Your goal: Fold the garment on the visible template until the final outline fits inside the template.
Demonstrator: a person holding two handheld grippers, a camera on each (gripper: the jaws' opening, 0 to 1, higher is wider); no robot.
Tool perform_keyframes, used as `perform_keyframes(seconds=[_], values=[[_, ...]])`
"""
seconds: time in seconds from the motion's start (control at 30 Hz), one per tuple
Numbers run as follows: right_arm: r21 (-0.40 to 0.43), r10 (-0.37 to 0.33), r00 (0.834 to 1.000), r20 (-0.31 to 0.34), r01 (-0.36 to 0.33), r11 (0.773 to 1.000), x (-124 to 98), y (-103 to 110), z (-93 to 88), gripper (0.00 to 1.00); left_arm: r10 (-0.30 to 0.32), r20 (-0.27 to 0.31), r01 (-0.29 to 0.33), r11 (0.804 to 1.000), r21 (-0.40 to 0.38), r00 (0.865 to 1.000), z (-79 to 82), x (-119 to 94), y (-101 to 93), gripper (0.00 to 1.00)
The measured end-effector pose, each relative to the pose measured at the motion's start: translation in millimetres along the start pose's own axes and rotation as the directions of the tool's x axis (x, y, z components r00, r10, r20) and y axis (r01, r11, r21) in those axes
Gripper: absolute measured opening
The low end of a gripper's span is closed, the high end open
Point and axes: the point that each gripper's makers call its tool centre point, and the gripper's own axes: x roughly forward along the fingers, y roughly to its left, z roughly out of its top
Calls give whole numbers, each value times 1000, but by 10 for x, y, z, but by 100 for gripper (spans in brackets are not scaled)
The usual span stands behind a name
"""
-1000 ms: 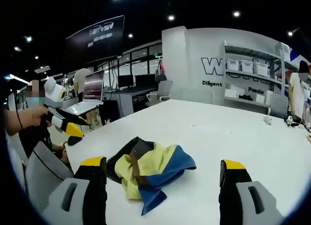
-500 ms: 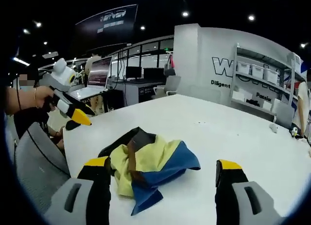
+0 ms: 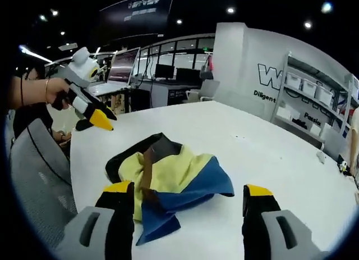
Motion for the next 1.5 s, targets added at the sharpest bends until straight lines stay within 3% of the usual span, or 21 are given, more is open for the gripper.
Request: perform_keyframes(seconds=[0.07,0.27,0.63,0.87,1.23,1.4,1.5], values=[[-33,3,1000,-23,-4,999,34,15,-36,67,1,-9,-1,1000,3,1000,-26,32,7,65],[-107,30,997,-68,-38,994,147,61,-129,67,-7,-33,7,1000,-5,999,-83,128,22,55],[-190,22,991,-132,-47,981,305,19,-275,63,-29,-78,29,1000,-8,997,-158,347,-36,54],[-233,34,988,-153,-70,970,417,20,-329,50,-22,-104,19,999,-27,994,-213,516,16,45],[-231,58,981,-187,-102,968,486,50,-392,30,-14,-146,7,999,-50,989,-276,709,101,29],[-207,98,976,-196,-138,968,472,167,-408,15,-41,-161,33,998,-54,986,-238,802,30,25],[-195,111,974,-196,-150,969,476,210,-428,7,-43,-172,34,998,-58,984,-235,851,34,17]])
